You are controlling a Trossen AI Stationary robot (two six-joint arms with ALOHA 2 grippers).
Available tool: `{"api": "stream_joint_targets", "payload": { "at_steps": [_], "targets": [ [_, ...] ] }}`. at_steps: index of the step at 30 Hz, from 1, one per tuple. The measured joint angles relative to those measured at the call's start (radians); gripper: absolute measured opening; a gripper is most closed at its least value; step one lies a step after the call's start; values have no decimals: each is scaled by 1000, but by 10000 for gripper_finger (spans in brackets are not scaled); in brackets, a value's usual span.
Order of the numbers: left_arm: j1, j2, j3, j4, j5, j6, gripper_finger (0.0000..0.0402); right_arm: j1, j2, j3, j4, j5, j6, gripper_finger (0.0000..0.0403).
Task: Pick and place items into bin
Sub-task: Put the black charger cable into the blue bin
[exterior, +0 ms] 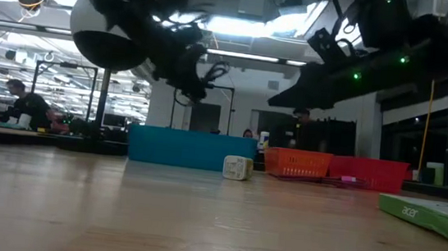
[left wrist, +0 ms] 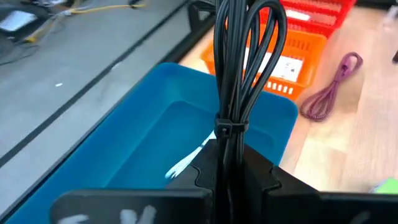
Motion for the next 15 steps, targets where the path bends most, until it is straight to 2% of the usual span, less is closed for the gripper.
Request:
{"api": "stream_joint_targets", "payload": {
  "at_steps": [4, 8, 11, 15],
  "targets": [
    [41, 74, 80, -42, 76, 74, 23, -19, -30, 0, -35, 1, -15, 57],
    [85, 138, 198, -226, 123, 104, 24, -41, -36, 0, -53, 0, -18, 57],
    [106, 192, 280, -355, 137, 124, 24, -63, -36, 0, -59, 0, -22, 57],
    [119, 259, 354, -428, 137, 187, 24, -93, -36, 0, -72, 0, -22, 57]
  ]
}}
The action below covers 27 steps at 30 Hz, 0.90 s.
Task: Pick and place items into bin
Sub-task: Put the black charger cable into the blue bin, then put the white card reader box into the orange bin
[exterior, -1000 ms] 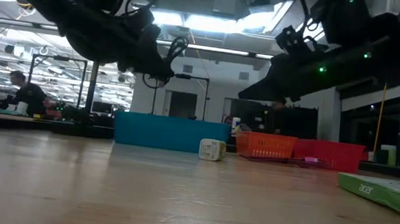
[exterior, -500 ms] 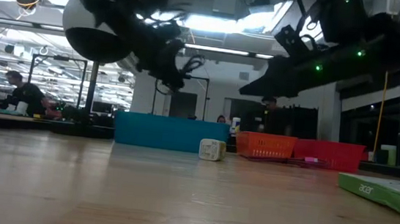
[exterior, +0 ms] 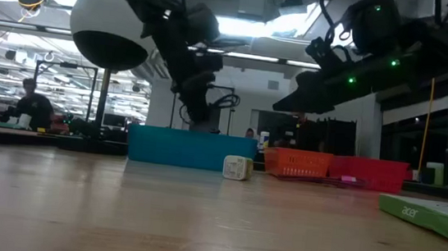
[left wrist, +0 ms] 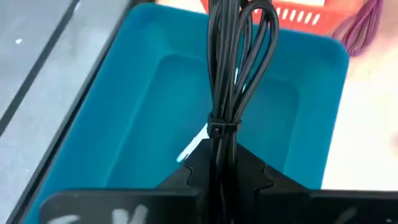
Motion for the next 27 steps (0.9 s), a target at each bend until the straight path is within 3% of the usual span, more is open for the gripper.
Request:
{"api": "stream_joint_targets", "payload": {
  "at_steps": [10, 27],
  "targets": [
    [12, 73, 42, -20, 8, 13, 31, -46, 0, 0, -41, -1, 0, 57],
    [11, 71, 42, -20, -35, 13, 110, -46, 0, 0, -93, -2, 3, 57]
  ]
}}
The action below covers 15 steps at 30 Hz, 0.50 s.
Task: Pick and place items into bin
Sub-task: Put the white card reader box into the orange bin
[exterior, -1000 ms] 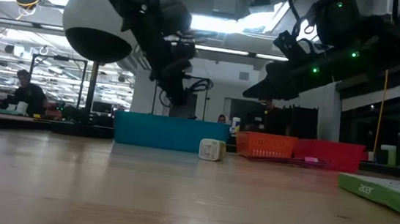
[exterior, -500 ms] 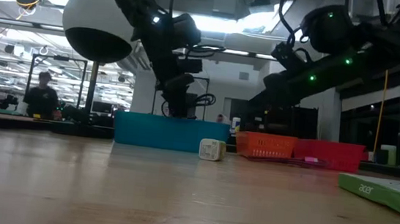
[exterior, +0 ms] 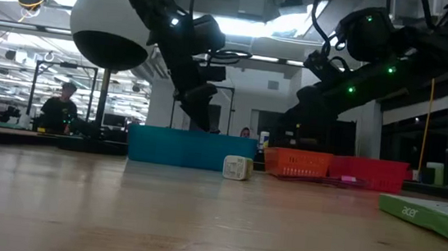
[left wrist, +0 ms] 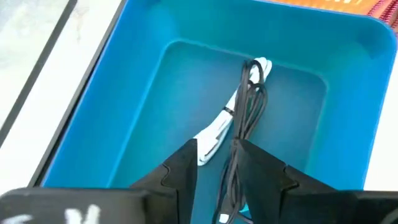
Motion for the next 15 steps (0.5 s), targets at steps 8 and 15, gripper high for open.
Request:
{"api": "stream_joint_targets", "payload": {
  "at_steps": [8, 15],
  "targets": [
    [-7, -2, 0, 13, -1, 36, 101, 23, -22, 0, -57, 1, -28, 57],
    [-42, -19, 0, 156, 118, 190, 70, 56, -125, 0, -111, 1, -25, 57]
  ]
}}
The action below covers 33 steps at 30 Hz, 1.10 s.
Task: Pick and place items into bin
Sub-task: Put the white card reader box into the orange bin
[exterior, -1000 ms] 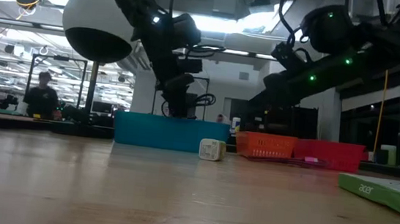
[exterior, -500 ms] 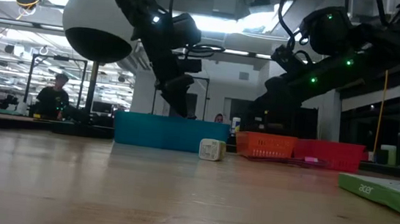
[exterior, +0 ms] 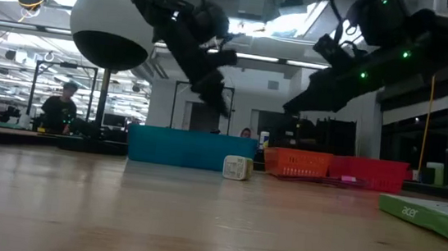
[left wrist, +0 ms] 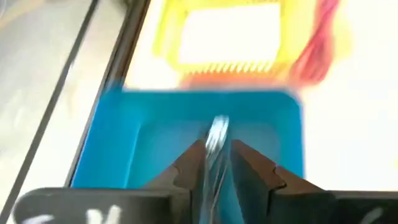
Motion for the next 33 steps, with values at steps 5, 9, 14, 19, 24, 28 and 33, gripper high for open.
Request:
{"api": "stream_joint_targets", "payload": {
  "at_steps": [5, 9, 14, 19, 24, 28, 33],
  "targets": [
    [-14, 0, 0, 140, 186, 87, 36, 11, -60, 0, -66, 1, 43, 57],
    [-14, 0, 0, 180, 248, 80, 7, 30, -100, 0, -153, 1, 108, 57],
    [-13, 0, 0, 235, 440, 95, 3, 65, -162, 0, -263, 1, 172, 57],
    [-16, 0, 0, 356, 633, 97, 1, 94, -209, 0, -304, 0, 191, 57],
    [-41, 9, -14, 388, 631, 120, 1, 119, -267, 0, -420, -1, 238, 57],
    [-79, 16, -70, 490, 629, 147, 2, 137, -303, 31, -592, 0, 312, 51],
    [-107, 16, -121, 612, 630, 151, 3, 182, -304, 154, -858, -19, 468, 10]
  ]
}}
